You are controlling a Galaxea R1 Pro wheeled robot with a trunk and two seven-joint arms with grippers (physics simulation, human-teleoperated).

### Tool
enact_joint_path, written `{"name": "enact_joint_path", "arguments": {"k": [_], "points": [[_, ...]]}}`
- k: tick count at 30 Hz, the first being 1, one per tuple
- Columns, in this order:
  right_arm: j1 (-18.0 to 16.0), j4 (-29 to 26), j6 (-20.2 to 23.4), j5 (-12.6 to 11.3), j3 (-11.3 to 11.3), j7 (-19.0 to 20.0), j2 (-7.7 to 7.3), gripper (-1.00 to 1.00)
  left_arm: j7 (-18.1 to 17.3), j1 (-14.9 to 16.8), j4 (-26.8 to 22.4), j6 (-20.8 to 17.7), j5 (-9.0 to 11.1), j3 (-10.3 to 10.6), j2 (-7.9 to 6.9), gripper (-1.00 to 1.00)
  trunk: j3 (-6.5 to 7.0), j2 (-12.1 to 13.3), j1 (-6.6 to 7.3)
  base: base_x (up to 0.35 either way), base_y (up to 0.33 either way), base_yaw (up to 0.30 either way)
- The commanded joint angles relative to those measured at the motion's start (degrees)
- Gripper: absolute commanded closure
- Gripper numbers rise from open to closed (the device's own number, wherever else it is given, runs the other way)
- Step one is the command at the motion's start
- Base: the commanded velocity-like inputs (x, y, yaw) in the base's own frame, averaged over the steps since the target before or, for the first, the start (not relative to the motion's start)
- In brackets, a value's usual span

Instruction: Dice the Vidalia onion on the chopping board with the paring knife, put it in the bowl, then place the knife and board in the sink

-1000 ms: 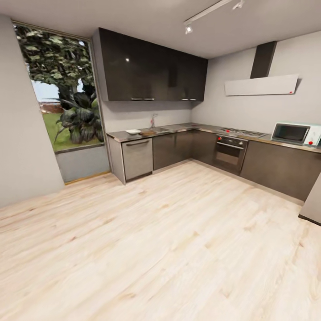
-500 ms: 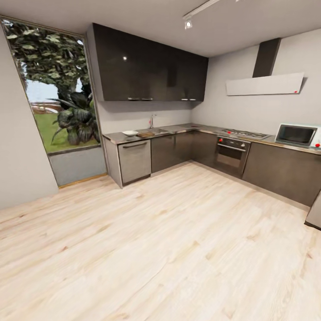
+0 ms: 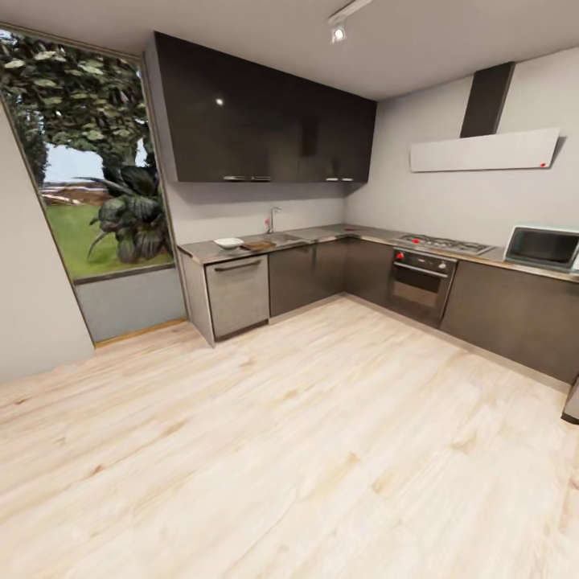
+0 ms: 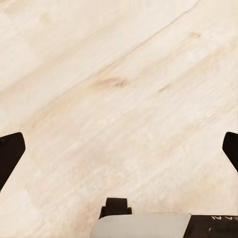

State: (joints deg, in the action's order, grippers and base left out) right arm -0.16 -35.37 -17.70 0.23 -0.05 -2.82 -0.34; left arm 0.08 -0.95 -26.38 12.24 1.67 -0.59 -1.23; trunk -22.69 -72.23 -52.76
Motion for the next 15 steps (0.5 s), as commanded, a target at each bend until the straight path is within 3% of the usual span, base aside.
{"name": "enact_joint_path", "arguments": {"k": [1,15], "points": [[0.0,0.0,-0.1,0.0,0.0,-0.2,-0.01,-1.00,0.0,0.0,-0.1,0.1,0.2,0.0,0.00,-1.00,-0.05,0.0,-0.04,0.318,-0.079,0.000],[0.0,0.3,-0.1,0.0,0.0,-0.2,-0.01,-1.00,0.0,0.0,-0.1,0.1,0.2,0.0,0.00,-1.00,-0.05,0.0,-0.04,0.318,-0.081,0.000]]}}
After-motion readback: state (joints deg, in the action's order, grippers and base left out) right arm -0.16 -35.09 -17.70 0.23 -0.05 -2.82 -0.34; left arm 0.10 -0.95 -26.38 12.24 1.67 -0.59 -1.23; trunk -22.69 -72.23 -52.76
